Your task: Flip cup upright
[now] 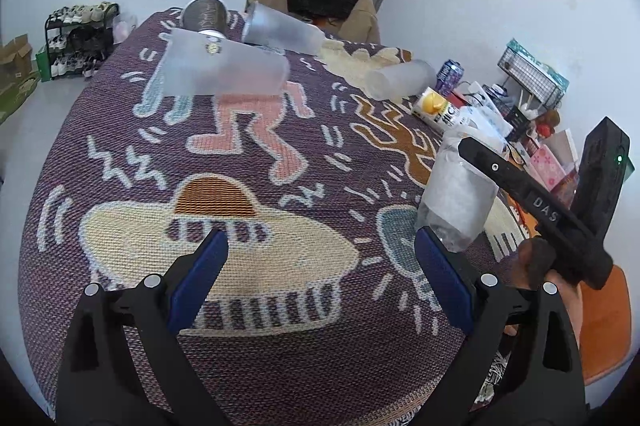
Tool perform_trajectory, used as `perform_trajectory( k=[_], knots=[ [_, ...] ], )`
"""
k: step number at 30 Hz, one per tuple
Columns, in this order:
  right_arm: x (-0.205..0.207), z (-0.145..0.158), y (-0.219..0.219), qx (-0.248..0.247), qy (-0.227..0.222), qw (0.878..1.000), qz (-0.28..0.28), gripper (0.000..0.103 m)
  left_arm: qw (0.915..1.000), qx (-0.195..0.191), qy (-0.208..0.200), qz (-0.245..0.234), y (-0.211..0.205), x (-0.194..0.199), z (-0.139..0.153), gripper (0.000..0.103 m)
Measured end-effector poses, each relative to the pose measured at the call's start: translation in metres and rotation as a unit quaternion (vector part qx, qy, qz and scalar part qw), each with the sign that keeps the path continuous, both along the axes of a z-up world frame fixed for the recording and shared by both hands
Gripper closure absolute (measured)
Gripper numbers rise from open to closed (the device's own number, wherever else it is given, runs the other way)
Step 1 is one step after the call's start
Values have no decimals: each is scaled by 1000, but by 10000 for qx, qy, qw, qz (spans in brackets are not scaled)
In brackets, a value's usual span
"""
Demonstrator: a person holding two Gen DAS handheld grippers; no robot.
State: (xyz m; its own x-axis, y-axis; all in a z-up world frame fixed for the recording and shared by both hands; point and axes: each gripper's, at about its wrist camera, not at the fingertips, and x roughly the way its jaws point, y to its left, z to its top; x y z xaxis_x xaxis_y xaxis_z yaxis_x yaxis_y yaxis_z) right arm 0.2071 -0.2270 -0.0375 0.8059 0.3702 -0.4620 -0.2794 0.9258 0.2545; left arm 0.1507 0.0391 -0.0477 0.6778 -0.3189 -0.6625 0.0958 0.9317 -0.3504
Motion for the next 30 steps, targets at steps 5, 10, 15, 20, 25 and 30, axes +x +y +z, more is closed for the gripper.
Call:
perform_trajectory(
  k=[5,10,15,20,25,30],
  knots=[
    [0,-4,19,-432,-343,9985,18,38,9999,-98,24,126,12,-2,-6,10],
    [-6,-10,24,-593,-269,9979,30,38,9997,-157,44,159,17,-3,-11,10],
    [-21,-5,23,-737,-163,9971,114,37,9998,-172,17,138,16,-6,-13,10],
    [-38,-2,23,-888,-48,9958,196,34,9997,-193,-23,135,15,-11,-13,10],
    [-45,-3,30,-1030,51,9941,333,21,9997,-207,-79,101,13,-18,-10,10],
    [-59,6,28,-953,-54,9946,412,8,9996,-150,-216,86,10,-28,0,10]
  ],
)
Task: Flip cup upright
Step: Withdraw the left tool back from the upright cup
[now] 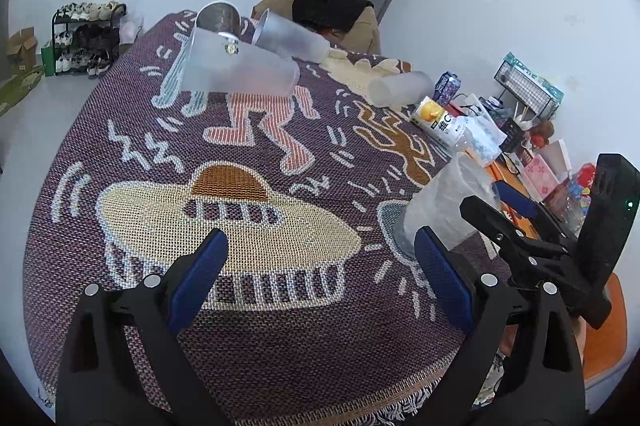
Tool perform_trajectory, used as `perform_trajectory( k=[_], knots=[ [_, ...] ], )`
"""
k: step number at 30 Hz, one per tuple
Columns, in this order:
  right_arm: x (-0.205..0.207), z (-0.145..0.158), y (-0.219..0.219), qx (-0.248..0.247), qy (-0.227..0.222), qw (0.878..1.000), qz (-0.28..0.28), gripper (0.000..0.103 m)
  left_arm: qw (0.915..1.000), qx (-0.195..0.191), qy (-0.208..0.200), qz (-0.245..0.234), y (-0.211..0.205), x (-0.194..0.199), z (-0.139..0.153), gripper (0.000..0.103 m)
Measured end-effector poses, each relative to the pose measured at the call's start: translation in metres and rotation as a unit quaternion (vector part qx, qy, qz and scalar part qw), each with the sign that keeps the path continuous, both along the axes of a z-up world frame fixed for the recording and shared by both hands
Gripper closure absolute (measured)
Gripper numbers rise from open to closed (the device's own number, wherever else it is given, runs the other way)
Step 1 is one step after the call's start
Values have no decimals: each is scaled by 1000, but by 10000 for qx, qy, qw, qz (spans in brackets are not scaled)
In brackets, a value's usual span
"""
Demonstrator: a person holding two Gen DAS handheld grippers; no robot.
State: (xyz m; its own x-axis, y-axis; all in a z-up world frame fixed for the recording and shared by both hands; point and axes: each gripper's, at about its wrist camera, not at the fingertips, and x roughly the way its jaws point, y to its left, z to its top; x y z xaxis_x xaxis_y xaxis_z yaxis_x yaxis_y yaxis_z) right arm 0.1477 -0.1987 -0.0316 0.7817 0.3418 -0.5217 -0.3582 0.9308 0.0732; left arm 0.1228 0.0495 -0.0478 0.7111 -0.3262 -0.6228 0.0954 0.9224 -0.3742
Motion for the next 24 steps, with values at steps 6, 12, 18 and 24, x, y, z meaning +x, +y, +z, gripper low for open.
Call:
perform_trajectory(
  k=[6,12,18,24],
  knots=[
    [-21,20,-18,315,-107,9994,-12,8,9995,163,-267,50,-6,-12,17,6],
    [-45,29,-42,483,-149,9987,-67,8,9960,544,-680,196,-16,-34,37,6],
    [-58,22,-65,649,-6,9978,-156,8,9916,792,-965,342,-26,-50,49,6],
    [-73,13,-74,661,85,9977,-156,8,9876,966,-1195,312,-36,-68,53,6]
  ],
)
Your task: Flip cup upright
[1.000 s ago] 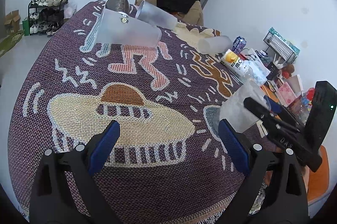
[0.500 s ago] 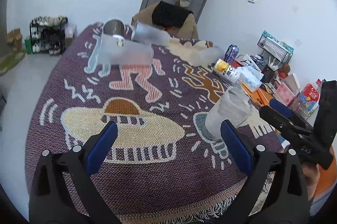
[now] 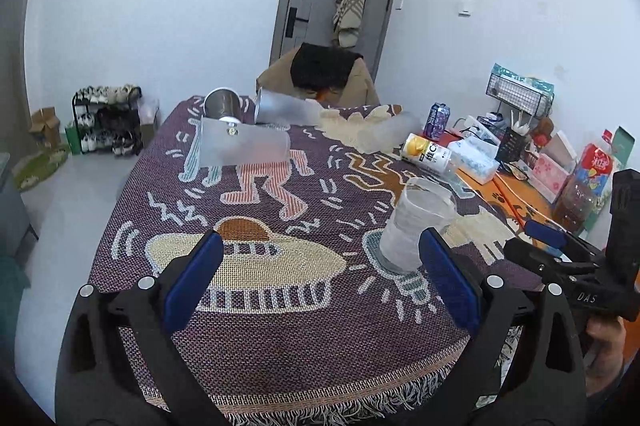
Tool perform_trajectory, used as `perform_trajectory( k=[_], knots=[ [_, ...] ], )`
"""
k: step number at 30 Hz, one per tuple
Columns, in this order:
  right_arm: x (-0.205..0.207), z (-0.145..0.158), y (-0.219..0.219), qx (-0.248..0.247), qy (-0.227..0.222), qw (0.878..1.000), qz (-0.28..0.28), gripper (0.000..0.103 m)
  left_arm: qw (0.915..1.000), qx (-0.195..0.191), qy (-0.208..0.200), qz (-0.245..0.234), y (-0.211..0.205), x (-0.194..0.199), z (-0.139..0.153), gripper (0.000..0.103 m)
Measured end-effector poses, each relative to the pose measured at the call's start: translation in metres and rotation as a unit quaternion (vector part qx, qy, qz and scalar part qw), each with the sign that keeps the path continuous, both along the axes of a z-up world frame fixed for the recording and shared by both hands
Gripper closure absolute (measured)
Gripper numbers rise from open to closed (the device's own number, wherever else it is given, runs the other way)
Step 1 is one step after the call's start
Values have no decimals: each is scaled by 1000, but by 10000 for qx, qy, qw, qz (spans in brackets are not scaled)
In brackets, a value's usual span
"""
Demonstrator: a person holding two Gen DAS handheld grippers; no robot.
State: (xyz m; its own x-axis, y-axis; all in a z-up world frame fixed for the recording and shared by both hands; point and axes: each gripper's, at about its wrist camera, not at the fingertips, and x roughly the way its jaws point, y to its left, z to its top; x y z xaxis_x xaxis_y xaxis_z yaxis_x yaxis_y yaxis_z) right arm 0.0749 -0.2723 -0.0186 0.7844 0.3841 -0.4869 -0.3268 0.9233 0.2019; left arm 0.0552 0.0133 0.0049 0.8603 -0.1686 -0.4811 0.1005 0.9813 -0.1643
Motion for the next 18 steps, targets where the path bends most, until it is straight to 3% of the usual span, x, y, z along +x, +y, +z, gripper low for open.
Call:
perform_trajectory(
  k=[18],
  knots=[
    [-34,-11,-17,220,108,9997,11,8,9973,602,-422,-13,-32,-48,-15,6]
  ],
)
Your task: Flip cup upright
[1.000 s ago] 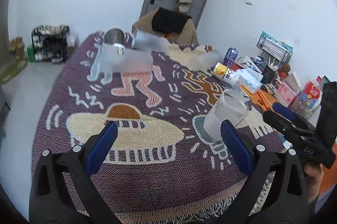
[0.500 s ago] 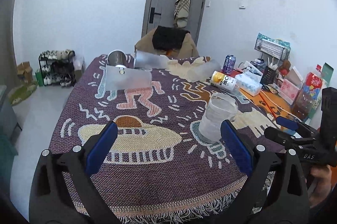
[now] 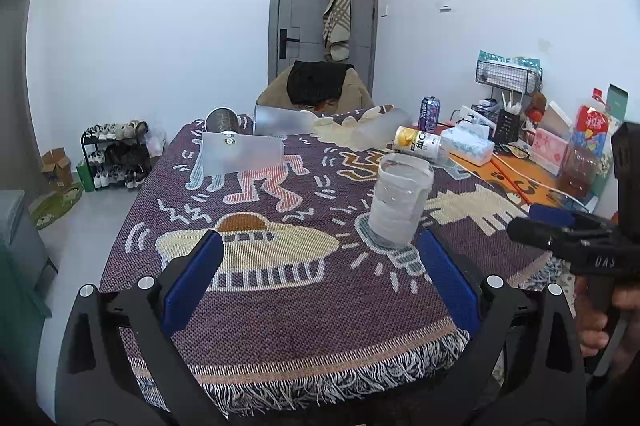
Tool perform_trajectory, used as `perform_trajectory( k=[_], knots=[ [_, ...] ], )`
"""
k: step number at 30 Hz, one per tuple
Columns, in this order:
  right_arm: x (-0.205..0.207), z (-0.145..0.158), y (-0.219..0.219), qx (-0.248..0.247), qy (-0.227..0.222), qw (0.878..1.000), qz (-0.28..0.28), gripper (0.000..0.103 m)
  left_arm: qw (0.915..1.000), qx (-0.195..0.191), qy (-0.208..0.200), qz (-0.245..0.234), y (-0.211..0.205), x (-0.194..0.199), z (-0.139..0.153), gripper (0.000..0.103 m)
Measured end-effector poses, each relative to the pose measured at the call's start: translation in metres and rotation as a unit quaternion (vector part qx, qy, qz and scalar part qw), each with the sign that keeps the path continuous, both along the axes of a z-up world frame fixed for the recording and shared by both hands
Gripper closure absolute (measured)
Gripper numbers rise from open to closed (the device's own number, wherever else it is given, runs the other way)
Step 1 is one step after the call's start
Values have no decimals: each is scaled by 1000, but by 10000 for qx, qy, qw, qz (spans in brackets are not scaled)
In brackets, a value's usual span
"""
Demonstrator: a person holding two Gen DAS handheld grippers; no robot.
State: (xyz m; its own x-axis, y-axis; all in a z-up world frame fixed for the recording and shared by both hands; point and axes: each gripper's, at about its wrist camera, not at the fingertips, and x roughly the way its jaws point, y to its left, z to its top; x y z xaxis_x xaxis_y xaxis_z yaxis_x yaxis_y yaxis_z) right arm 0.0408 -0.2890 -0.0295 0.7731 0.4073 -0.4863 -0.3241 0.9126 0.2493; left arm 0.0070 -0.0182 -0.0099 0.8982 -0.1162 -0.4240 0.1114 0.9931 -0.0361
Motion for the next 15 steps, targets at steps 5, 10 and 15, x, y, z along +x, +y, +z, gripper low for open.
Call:
perform_trajectory(
  k=[5,10,15],
  knots=[
    [-6,0,0,-71,-53,10000,0,8,9999,62,66,70,4,-5,-4,6],
    [-7,-2,0,-90,-61,9999,-18,8,10000,25,-12,59,8,-10,-1,6],
    [-6,-3,1,-90,-52,9999,-35,8,9999,2,-91,108,11,-13,-1,6]
  ],
)
